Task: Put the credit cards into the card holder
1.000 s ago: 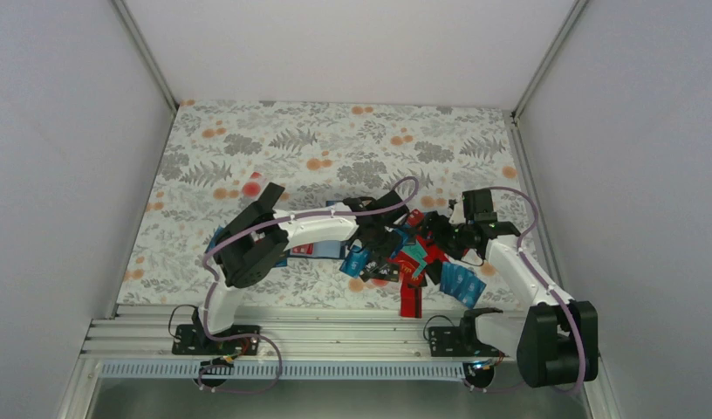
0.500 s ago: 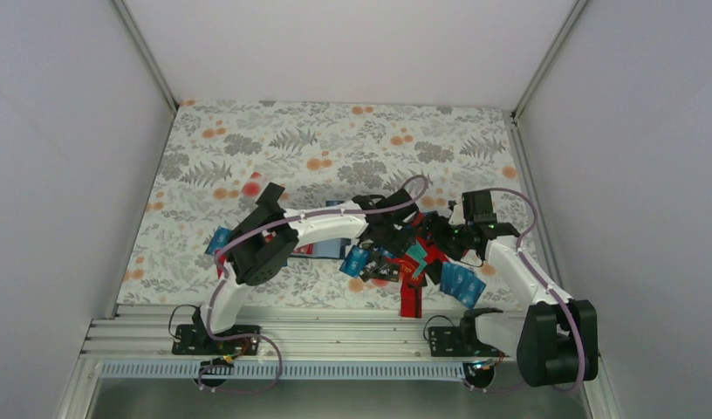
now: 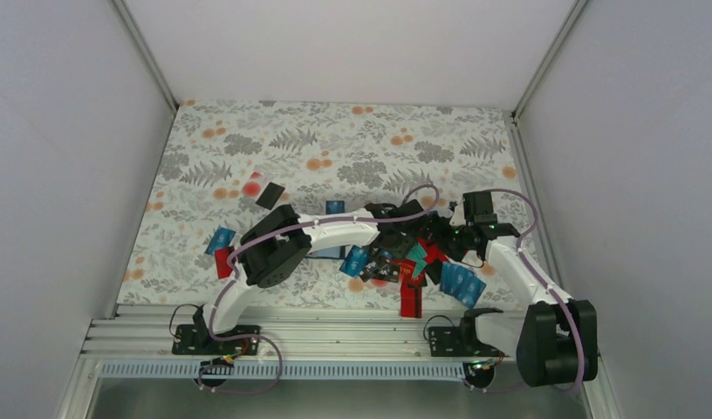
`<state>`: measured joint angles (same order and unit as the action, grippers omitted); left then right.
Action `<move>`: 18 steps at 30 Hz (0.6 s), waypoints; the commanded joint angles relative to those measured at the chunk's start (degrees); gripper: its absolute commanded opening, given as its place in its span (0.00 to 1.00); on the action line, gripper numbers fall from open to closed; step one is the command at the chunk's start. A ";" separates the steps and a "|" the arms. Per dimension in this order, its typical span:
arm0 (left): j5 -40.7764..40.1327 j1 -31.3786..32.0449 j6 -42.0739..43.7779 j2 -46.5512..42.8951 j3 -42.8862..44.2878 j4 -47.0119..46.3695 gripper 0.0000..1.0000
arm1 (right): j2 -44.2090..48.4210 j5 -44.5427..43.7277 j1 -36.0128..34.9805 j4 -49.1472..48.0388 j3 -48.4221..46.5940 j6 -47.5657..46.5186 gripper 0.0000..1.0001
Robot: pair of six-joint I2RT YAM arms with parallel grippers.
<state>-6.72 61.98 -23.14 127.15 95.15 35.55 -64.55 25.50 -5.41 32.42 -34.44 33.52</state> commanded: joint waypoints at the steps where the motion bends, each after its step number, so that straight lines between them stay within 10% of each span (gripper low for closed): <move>1: -4.86 1.42 -1.37 4.75 -1.96 4.15 0.61 | 0.66 0.09 0.43 -0.85 0.44 -0.11 0.90; 18: 2.93 -0.82 -1.55 -7.39 -7.43 -5.45 0.53 | 0.87 1.24 0.66 -1.54 -0.28 0.33 0.89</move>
<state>-6.94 62.13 -24.69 123.79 89.43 30.06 -64.55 25.58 -5.15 32.29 -34.20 33.43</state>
